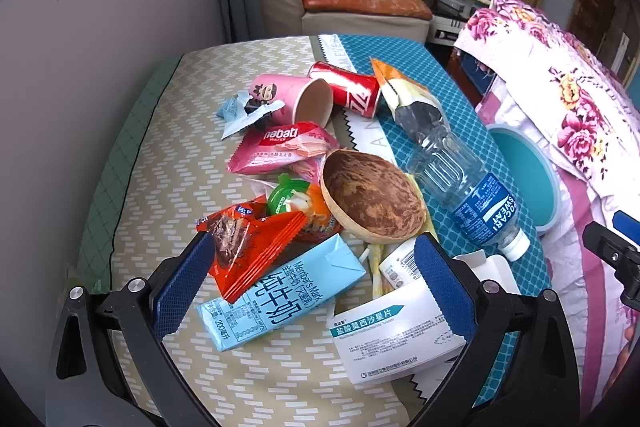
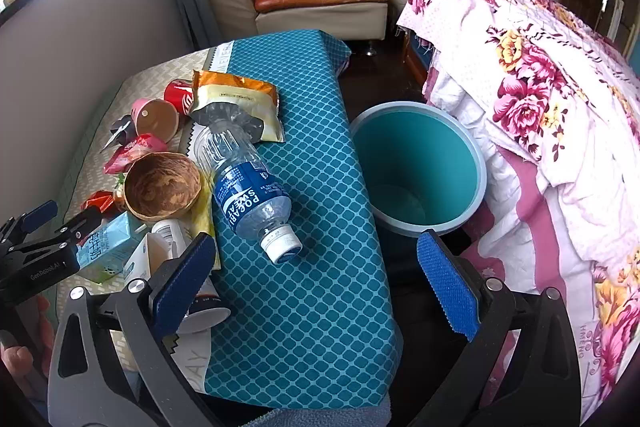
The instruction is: Collect trash
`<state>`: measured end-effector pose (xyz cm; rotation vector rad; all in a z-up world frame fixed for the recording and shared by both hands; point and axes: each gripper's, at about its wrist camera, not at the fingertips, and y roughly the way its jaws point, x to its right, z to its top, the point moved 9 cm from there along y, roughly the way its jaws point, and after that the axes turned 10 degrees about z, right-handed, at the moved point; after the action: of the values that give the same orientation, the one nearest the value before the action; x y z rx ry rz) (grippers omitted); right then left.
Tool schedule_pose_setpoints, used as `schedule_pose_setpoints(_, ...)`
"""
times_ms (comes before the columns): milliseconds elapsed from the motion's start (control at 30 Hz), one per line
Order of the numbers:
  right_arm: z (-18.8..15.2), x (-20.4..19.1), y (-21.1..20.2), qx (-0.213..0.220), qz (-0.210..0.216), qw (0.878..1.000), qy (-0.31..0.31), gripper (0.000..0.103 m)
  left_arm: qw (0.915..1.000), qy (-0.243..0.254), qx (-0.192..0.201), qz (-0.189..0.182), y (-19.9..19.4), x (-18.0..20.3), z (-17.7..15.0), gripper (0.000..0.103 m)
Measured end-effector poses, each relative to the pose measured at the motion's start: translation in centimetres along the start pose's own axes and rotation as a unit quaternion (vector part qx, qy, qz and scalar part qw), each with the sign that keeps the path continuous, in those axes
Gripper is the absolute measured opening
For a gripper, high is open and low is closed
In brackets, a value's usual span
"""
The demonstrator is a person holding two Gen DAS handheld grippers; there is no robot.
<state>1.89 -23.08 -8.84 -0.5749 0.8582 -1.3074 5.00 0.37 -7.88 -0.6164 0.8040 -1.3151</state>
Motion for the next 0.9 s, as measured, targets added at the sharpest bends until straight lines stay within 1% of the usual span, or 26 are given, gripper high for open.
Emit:
schedule_pose_setpoints(333,0.8,-0.5,-0.4,-0.001,-0.005,1.000,-0.006,0.097,0.9999,-0.006,0.000,-0.008,-0.3,-0.4,0.4,0.099)
schedule_pose_setpoints(700,1.1,-0.1,-0.6,-0.001,-0.013,1.000,-0.004,0.097,0.9996,-0.017,0.003,-0.023,-0.9,-0.8,0.8,0.099)
schedule_pose_setpoints(900,1.1,-0.2,-0.3,-0.007,-0.017,1.000,-0.008,0.097,0.9996,-0.017,0.003,-0.023,-0.9,-0.7,0.8,0.099)
